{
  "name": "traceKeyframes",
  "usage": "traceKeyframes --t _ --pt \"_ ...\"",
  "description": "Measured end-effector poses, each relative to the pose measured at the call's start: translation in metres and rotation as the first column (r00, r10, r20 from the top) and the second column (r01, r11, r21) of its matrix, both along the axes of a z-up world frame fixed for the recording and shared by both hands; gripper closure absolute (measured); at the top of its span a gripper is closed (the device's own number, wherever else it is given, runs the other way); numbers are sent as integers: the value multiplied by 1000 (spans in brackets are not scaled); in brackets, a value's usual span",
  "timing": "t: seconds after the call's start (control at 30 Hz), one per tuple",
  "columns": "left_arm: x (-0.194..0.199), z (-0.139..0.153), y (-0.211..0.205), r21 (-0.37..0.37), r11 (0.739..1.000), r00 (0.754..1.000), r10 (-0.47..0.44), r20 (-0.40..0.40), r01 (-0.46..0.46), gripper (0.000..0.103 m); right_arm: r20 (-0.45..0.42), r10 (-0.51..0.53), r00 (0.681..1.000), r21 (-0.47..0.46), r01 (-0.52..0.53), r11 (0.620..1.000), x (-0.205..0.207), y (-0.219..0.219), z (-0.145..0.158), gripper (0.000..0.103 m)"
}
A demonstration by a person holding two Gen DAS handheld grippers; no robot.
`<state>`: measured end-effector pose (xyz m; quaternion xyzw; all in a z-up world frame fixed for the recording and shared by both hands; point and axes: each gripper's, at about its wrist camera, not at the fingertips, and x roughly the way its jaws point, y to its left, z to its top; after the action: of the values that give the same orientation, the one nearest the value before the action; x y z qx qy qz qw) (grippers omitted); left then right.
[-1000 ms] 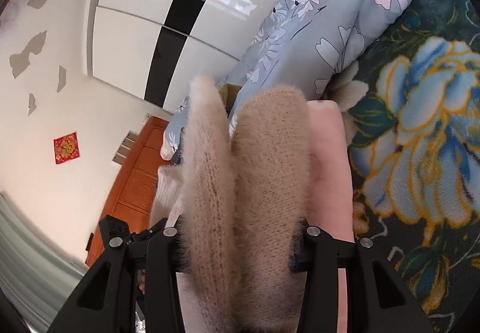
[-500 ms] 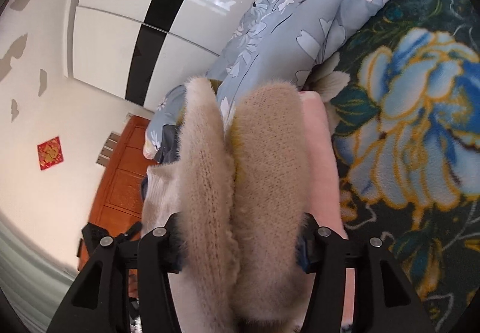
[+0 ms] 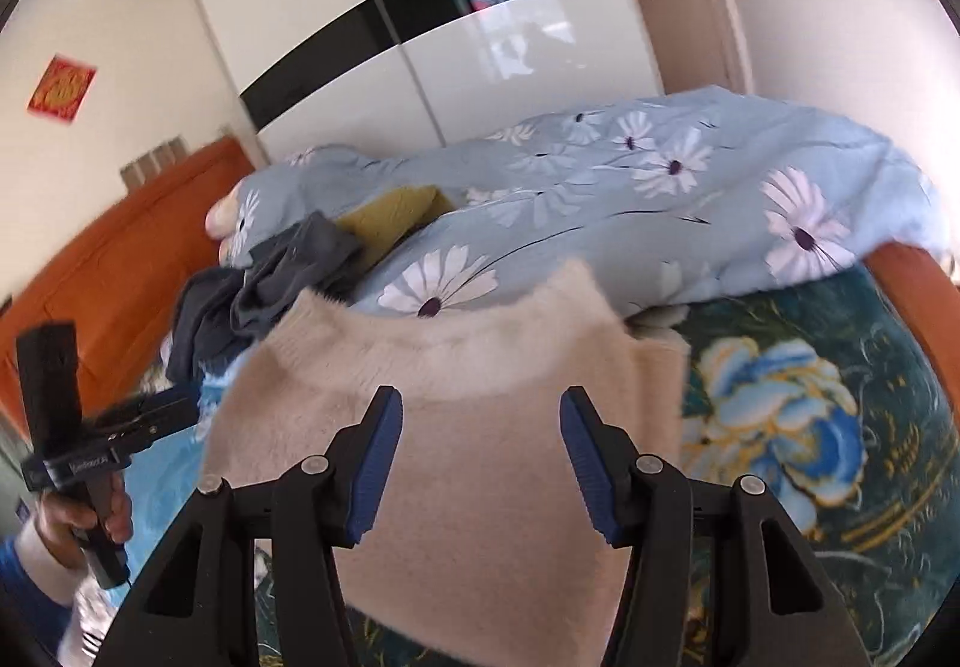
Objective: Fold clothes
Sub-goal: 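Carry the folded sweater with both tools onto the pink blanket stack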
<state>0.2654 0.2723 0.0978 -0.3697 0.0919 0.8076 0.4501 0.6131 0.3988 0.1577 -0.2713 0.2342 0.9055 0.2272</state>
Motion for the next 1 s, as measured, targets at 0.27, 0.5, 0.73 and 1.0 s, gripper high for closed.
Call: traceKeyframes --t 0.27,0.5,0.73,1.0 --pt "-27 -29 12 -5 1000 995 28 94 -28 42 89 -1 996 -44 5 999 -31 20 -29 47" --pt "-32 -39 13 -3 999 992 34 121 -34 42 49 -37 998 -179 45 983 -35 44 -43 47" --pt "-17 -29 -2 19 999 997 46 59 -47 41 72 -38 997 -134 47 990 -40 35 -41 47" --pt "13 -21 -42 75 995 998 67 19 -68 40 9 -30 1000 -30 30 999 -16 -15 -13 47"
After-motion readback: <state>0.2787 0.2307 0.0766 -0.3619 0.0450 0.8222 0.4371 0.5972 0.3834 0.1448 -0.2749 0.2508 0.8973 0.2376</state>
